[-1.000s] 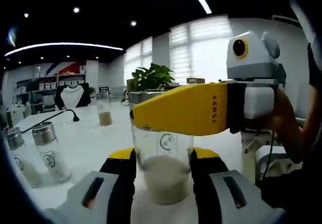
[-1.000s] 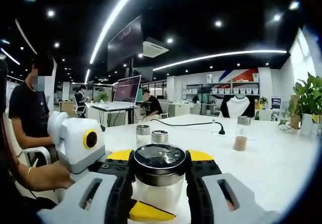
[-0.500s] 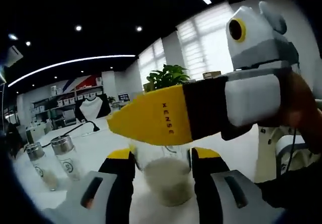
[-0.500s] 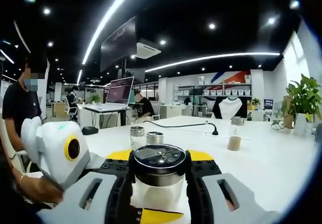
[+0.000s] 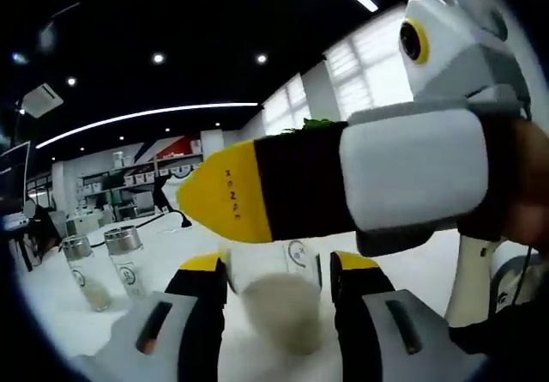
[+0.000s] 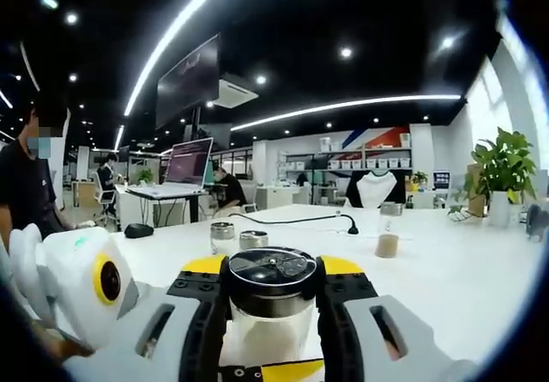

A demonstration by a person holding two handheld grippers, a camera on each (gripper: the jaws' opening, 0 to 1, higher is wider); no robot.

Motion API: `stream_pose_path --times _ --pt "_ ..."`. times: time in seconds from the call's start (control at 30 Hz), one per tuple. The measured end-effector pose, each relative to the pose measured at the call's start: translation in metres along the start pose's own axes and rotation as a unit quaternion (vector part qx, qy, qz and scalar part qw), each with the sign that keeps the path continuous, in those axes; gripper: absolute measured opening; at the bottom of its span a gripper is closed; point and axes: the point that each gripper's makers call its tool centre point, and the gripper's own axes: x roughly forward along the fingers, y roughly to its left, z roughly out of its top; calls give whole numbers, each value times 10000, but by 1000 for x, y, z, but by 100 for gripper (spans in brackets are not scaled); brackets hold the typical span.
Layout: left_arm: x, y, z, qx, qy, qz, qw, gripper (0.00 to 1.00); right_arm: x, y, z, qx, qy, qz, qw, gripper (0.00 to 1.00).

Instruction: Rotate the seasoning bottle until the label or dispensing opening points toward the visible target arrow and the bottle remains upright within the marked orientation range

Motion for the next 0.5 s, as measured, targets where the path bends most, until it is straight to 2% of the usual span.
stream_pose_path --times 0.1,0.23,0.5 --pt "-2 3 6 -136 -161 119 9997 49 -1 0 0 7 -43 -32 10000 37" --pt "-4 5 12 -37 -304 265 9992 48 -4 2 1 149 -185 -40 9997 37" --pt "1 -2 11 123 -220 209 9995 49 -8 -1 2 130 -166 -112 9997 37"
